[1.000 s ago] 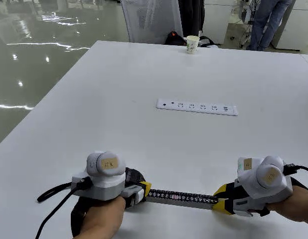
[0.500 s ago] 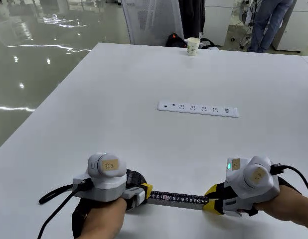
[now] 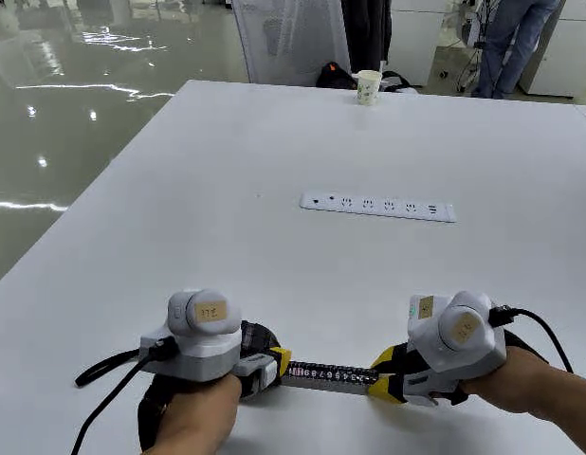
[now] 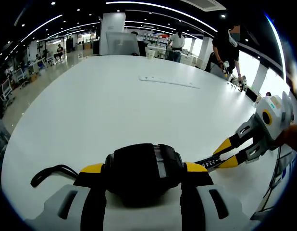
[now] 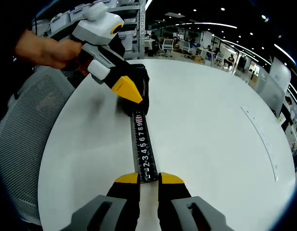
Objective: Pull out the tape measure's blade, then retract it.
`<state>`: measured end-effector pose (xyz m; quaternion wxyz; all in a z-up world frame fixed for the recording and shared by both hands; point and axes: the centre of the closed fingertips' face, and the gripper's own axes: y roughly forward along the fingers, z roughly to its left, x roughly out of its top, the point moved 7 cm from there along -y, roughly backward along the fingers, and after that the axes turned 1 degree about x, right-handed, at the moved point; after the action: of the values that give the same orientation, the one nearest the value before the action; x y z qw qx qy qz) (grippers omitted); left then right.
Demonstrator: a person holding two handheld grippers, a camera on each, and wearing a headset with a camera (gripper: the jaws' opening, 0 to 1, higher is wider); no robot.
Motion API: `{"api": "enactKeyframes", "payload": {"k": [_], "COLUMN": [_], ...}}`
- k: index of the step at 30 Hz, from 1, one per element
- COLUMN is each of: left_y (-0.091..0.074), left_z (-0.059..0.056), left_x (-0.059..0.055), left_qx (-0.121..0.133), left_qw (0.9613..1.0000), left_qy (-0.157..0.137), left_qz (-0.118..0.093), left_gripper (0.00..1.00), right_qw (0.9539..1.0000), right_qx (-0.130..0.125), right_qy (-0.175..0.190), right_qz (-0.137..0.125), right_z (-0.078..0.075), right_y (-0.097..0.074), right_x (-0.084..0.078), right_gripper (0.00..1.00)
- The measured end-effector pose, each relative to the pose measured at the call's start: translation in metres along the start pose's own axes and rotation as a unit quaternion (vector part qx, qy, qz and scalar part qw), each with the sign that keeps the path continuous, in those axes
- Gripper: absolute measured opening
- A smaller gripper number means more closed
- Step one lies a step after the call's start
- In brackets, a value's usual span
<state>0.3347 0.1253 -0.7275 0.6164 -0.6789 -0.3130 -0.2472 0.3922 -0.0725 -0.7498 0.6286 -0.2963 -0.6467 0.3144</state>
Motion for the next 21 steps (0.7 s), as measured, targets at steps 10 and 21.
{"api": "enactKeyframes", "payload": {"k": [10, 21], "left_y": [0.000, 0.000], "left_z": [0.001, 0.001], "left_x": [0.000, 0.000], "left_qx": [-0.001, -0.001], "left_qw": [1.0000, 1.0000], "left_qy": [-0.003, -0.004], "left_qz": [0.001, 0.001], "left_gripper": [0.57, 0.57], "right_qw": [1.0000, 0.9999], "right_qx": [0.005, 0.010], "right_qy": [-0.002, -0.004], "right_qz": [-0.003, -0.010], "right_z": [0.001, 0.002], "right_y": [0.009, 0.021], "right_x": [0.012, 0.025], "right_gripper": [0.10, 0.10]}}
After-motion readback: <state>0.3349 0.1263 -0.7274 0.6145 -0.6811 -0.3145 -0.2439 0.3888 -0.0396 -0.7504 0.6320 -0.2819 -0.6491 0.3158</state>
